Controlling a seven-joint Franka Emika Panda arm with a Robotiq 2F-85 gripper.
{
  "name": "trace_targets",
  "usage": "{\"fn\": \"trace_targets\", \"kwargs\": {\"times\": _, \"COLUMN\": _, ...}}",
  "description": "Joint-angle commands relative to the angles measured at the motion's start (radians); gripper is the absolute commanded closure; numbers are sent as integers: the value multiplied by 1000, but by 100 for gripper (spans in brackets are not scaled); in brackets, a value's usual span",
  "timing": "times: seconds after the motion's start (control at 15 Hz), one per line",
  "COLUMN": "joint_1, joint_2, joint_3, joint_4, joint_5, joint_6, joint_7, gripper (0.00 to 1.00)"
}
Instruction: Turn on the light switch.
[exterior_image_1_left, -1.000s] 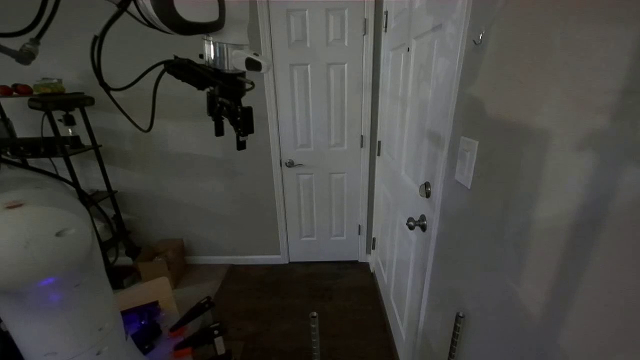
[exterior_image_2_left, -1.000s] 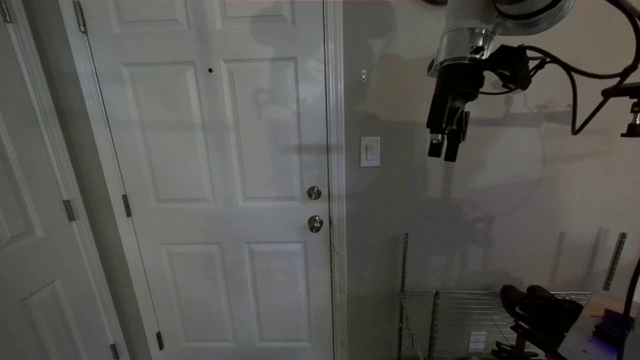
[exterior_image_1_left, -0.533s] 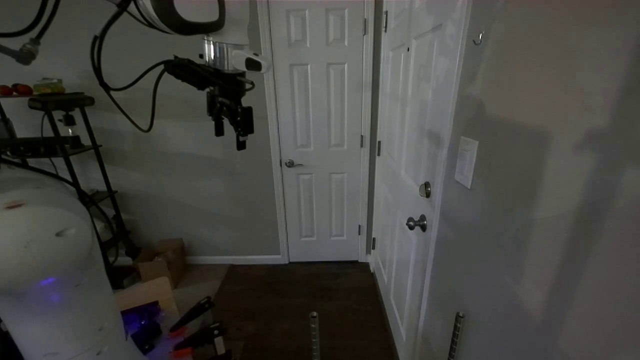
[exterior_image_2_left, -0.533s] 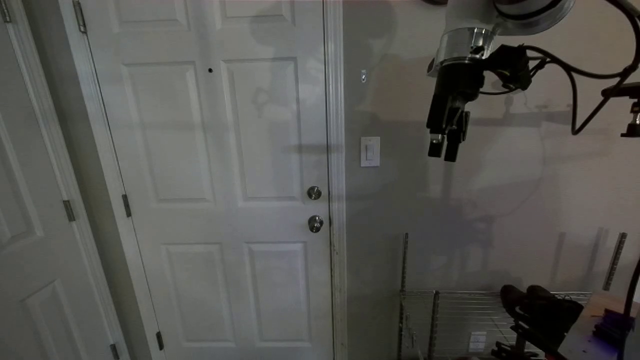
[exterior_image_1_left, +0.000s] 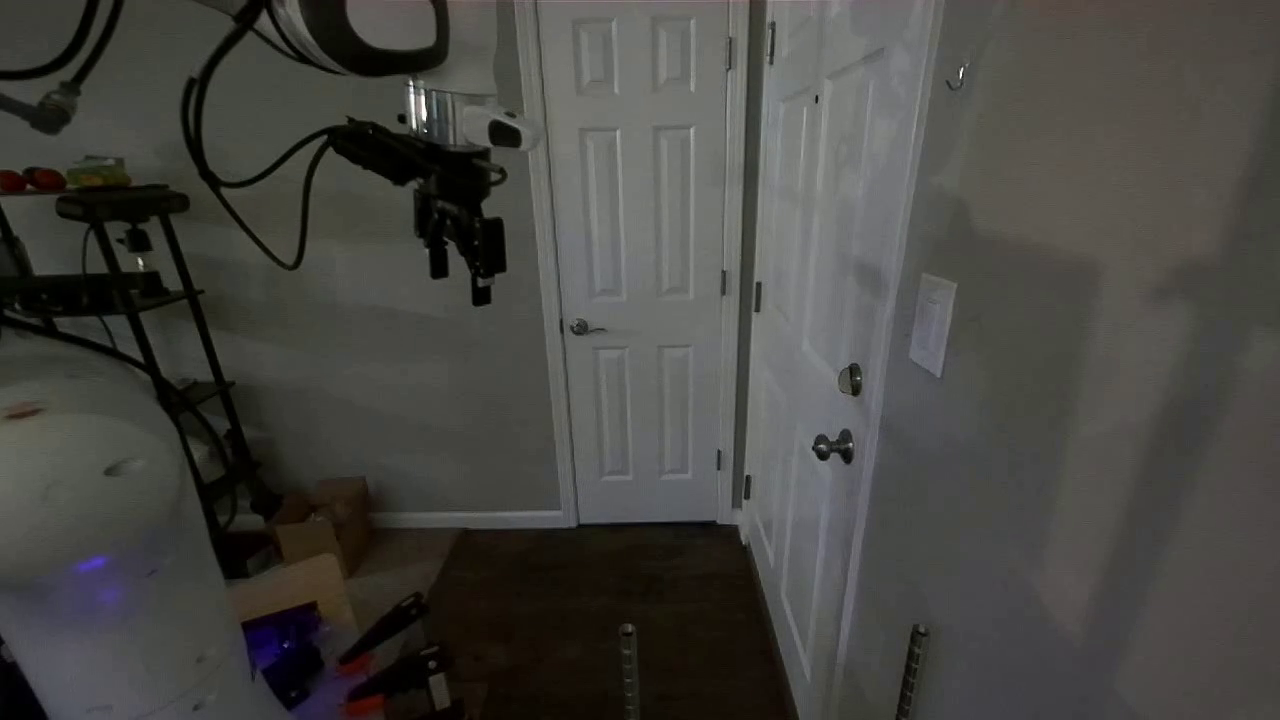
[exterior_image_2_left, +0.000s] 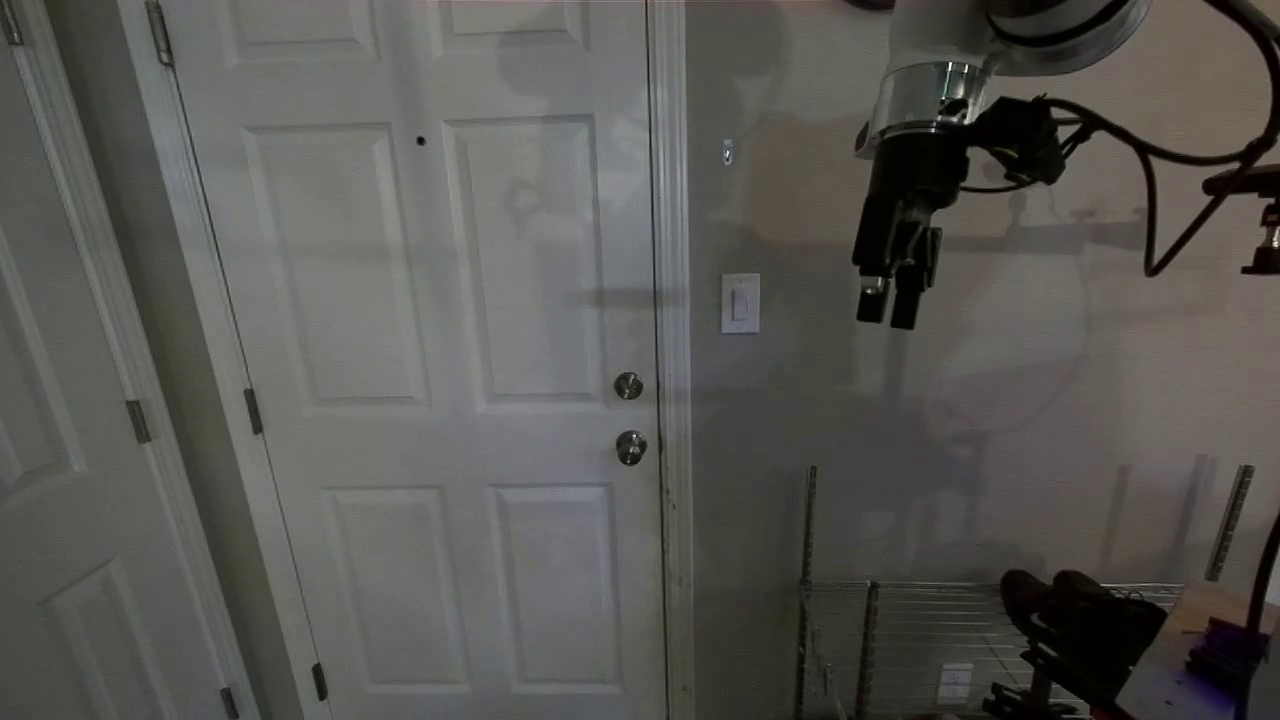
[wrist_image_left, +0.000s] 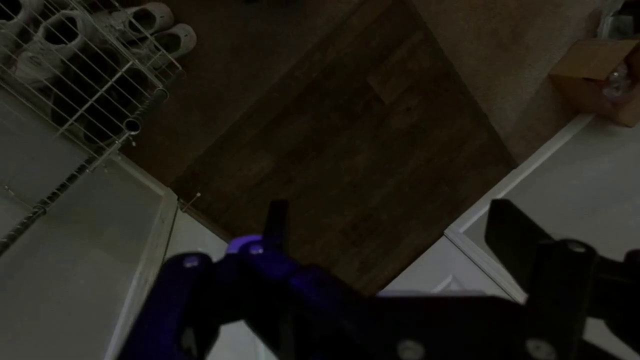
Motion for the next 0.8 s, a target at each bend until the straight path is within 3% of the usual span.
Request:
{"fn": "trace_targets", "kwargs": {"times": 0.0, "joint_1": -51, "joint_2": 0, "joint_3": 44, "joint_4": -30, "joint_5": -3, "joint_6": 53, "joint_7": 56, "gripper": 0}}
{"fn": "trace_targets", "kwargs": {"times": 0.47, "joint_1": -157, "joint_2": 115, "joint_3": 84, "joint_4": 1, "joint_5": -67, "joint_6": 308, "joint_7": 186, "gripper": 0}}
{"fn": "trace_targets", "kwargs": {"times": 0.6, "joint_1": -184, "joint_2": 169, "joint_3": 97, "joint_4": 14, "joint_5": -103, "joint_6": 389, "joint_7": 233, "gripper": 26}}
{"fn": "trace_targets", "kwargs": {"times": 0.73, "joint_1": -208, "joint_2": 235, "joint_3": 109, "joint_4": 38, "joint_5": -143, "joint_6": 457, "joint_7": 286, "gripper": 40}}
